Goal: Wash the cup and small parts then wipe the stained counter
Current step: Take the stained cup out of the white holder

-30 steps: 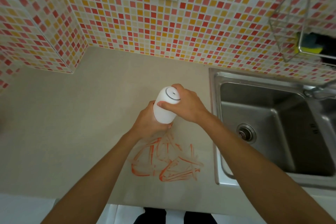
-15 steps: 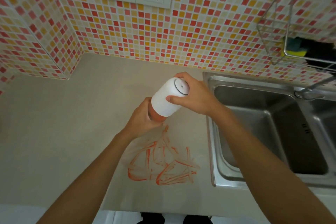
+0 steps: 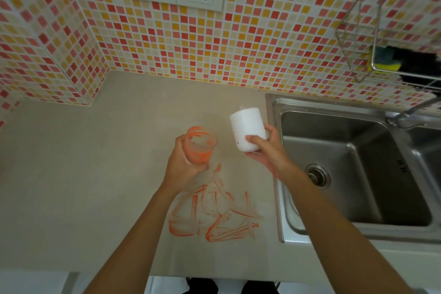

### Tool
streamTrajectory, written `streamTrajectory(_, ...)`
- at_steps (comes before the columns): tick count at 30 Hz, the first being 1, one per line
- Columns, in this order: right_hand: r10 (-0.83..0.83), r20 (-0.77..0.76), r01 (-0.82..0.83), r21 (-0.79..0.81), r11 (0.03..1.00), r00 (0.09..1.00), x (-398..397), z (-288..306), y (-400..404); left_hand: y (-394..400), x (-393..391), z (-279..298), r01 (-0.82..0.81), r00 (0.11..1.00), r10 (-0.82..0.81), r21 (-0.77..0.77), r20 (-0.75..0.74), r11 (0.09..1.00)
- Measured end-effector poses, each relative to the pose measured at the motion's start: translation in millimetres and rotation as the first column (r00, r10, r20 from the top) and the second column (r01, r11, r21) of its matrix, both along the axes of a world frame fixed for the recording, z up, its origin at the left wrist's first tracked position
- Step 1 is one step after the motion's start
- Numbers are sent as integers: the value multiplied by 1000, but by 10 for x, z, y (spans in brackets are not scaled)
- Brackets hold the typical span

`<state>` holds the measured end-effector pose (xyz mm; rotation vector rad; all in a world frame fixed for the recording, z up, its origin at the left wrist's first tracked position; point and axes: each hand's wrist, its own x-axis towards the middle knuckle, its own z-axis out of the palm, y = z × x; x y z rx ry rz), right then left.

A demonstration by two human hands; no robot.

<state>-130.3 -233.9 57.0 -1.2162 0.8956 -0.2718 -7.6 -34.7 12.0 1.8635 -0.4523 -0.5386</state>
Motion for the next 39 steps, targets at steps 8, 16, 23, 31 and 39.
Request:
streamTrajectory(8,49,-249,-166,-473,865,967,-158,-545,235,75,-37,-60,-28,997,26,27,75,999)
streamTrajectory(16,87,-287,-239,-552,799,954,-230,-660,242,97,-172,-44,-46,995,45,9,86,999)
streamTrajectory(23,220,-416,-443,-576,687,883,-535,-670,-29,21,-736,31,-112,988,118,-66,100,991)
streamTrajectory(31,81,-666,-622,-636,457,741,-2056,-844,-548,-651,-1818,-128,47,997,-43,-54,65,997)
streamTrajectory(39,-16,-780,-686,-560,466,626,-3387,-1040,-1256,-1681,-2644,-302,114,989,-113,-8,96,993)
